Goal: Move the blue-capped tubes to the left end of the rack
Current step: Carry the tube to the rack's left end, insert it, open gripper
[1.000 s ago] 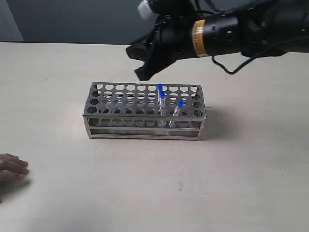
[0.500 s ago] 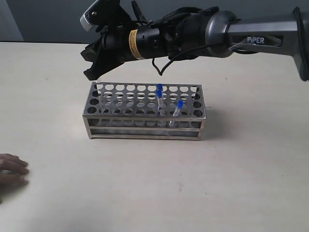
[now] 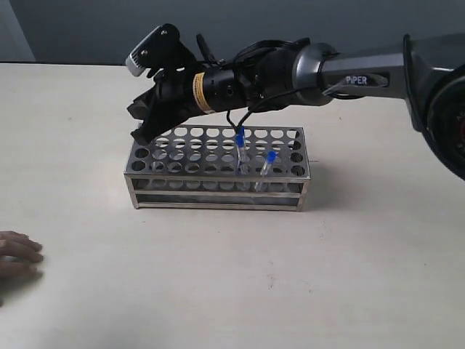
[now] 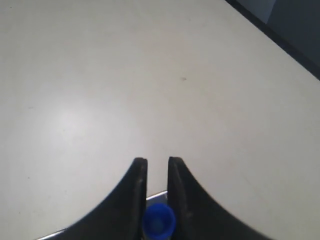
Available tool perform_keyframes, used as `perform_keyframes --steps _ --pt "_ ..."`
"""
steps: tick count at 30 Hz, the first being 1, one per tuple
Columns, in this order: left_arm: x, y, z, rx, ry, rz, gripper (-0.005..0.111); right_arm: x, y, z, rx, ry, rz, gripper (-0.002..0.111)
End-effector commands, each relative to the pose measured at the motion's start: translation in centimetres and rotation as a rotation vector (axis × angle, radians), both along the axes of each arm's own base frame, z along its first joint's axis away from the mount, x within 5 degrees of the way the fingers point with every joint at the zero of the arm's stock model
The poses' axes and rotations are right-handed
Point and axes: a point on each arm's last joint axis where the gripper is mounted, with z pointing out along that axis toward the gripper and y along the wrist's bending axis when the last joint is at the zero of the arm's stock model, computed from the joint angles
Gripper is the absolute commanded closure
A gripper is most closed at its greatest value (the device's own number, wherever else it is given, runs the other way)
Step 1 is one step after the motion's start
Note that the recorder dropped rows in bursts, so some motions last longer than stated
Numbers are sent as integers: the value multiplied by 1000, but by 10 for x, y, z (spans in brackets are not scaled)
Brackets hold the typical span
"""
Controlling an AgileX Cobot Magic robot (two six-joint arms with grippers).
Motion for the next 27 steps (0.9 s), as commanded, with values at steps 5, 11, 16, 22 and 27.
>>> perform_keyframes --steps 5,11,16,22,27 --pt "0 0 2 -5 -10 -6 106 -2 4 -28 -16 64 42 108" --pt "0 0 2 -5 -10 -6 106 -8 6 -33 3 99 103 89" --pt "0 0 2 -5 -10 -6 106 -14 10 -35 12 115 138 64" --pt "0 0 2 -5 -10 -6 106 -15 12 -29 16 101 103 62" --pt "0 0 2 -5 -10 -6 106 -1 5 6 33 20 -76 62"
